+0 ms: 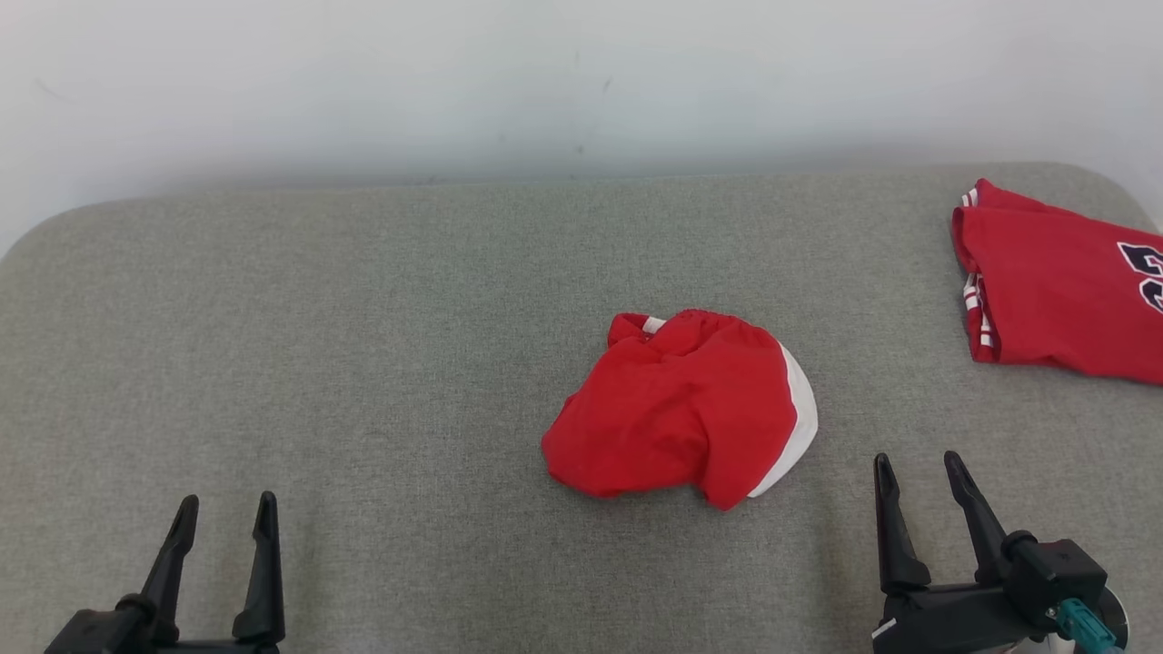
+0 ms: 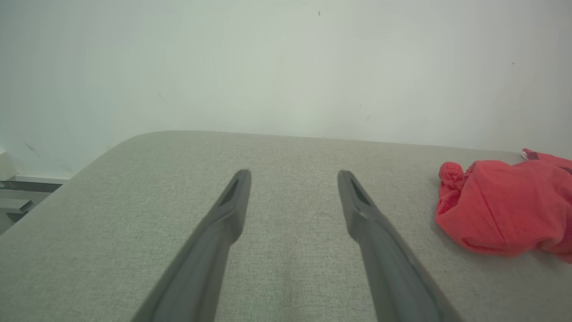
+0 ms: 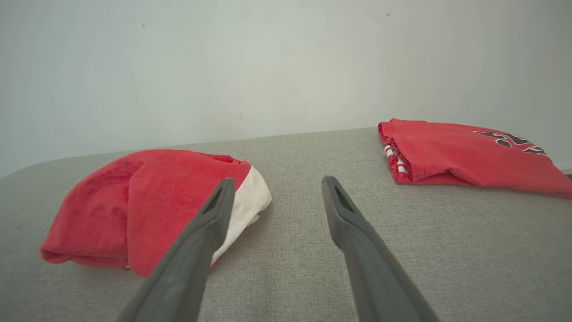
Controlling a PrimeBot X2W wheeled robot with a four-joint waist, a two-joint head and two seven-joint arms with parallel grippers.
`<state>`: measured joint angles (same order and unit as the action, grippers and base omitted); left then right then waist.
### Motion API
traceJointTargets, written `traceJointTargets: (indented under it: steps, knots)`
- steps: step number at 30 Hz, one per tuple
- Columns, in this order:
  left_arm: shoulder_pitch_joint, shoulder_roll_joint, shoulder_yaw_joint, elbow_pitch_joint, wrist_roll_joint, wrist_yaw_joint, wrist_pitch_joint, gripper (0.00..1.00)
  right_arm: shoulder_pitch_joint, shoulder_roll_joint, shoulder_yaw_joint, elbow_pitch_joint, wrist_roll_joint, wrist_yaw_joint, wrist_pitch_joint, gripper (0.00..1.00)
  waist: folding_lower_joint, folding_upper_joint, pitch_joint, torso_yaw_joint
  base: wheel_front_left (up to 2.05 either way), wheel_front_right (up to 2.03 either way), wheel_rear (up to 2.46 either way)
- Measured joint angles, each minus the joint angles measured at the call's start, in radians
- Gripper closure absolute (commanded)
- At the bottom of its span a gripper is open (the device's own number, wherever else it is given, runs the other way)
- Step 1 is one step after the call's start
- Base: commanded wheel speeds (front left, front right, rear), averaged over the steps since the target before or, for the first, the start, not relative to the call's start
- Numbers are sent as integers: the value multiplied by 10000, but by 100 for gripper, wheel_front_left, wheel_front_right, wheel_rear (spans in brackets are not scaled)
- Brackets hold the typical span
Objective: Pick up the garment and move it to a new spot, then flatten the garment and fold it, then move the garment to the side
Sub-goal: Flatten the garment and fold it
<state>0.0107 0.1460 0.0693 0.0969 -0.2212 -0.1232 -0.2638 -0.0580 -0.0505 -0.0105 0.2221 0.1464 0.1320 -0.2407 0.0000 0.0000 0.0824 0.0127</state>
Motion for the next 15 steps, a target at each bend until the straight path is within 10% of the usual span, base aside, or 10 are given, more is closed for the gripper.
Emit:
traceJointTargets:
  steps: [15]
  knots:
    - [-540,-209,-107,186,46,-61,-2,0,-3243,-1149,917,1856,199,0,1519,0,2,0,367,314,0,0,0]
